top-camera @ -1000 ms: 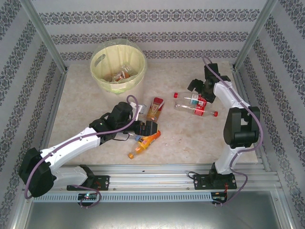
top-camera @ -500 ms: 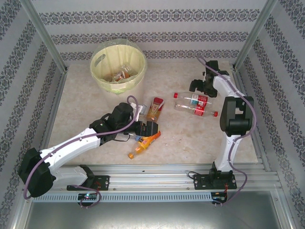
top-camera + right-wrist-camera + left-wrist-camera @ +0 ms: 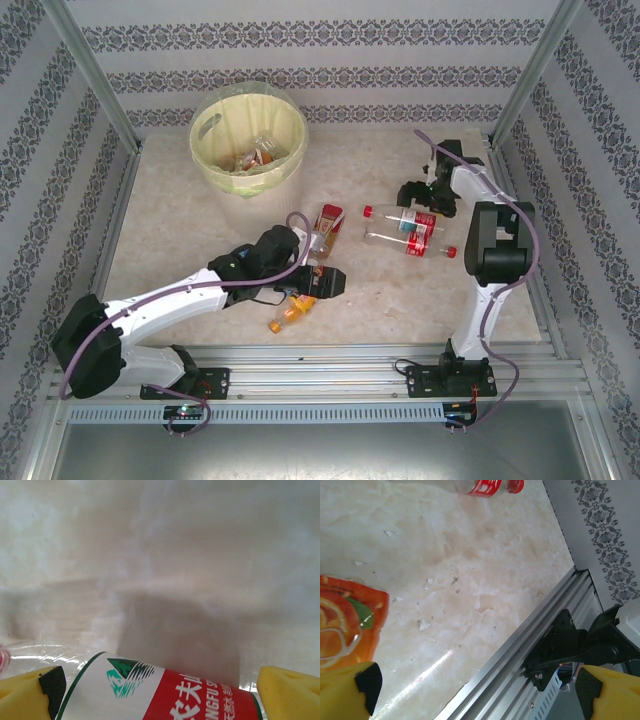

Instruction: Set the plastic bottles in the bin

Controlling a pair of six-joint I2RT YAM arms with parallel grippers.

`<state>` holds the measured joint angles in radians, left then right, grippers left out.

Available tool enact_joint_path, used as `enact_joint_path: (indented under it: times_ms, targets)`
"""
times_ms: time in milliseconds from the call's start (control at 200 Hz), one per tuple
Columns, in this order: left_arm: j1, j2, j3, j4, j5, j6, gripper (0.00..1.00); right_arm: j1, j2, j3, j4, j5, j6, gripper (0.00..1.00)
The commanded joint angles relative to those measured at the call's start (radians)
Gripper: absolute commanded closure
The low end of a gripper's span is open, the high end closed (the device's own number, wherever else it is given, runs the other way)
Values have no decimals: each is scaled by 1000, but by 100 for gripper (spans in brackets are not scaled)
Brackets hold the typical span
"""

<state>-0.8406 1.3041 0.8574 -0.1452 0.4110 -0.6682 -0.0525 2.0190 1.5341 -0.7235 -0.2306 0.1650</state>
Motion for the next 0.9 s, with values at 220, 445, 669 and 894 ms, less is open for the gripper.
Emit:
enact_joint_path:
  times_ms: [220,445,669,894]
  targets:
    - [-117,141,92,120,-33,-118,0,-7,-131,-132,13,-79,54,2]
    - [-181,386,221,199,-10,-237,0,-7,-158,-170,27,-84,70,2]
    - [-200,563,302,251,-10,-280,0,-4,-145,-166,39,-129,55,2]
    - [-192,621,313,259,-66,-255,0,10,-163,-188,33,-111,42,2]
